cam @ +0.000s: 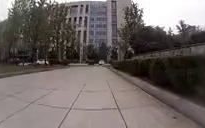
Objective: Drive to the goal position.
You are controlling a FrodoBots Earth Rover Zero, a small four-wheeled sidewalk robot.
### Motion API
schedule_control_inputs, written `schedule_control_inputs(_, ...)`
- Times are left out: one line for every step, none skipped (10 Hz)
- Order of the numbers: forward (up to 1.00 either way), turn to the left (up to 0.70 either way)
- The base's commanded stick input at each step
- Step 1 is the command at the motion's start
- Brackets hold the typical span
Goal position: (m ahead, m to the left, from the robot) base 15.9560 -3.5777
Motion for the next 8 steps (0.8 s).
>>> schedule_control_inputs(0.45,0.01)
schedule_control_inputs(0.45,0.0)
schedule_control_inputs(0.45,0.1)
schedule_control_inputs(0.45,0.16)
schedule_control_inputs(0.45,0.27)
schedule_control_inputs(0.45,0.27)
schedule_control_inputs(0.45,0.27)
schedule_control_inputs(0.45,0.21)
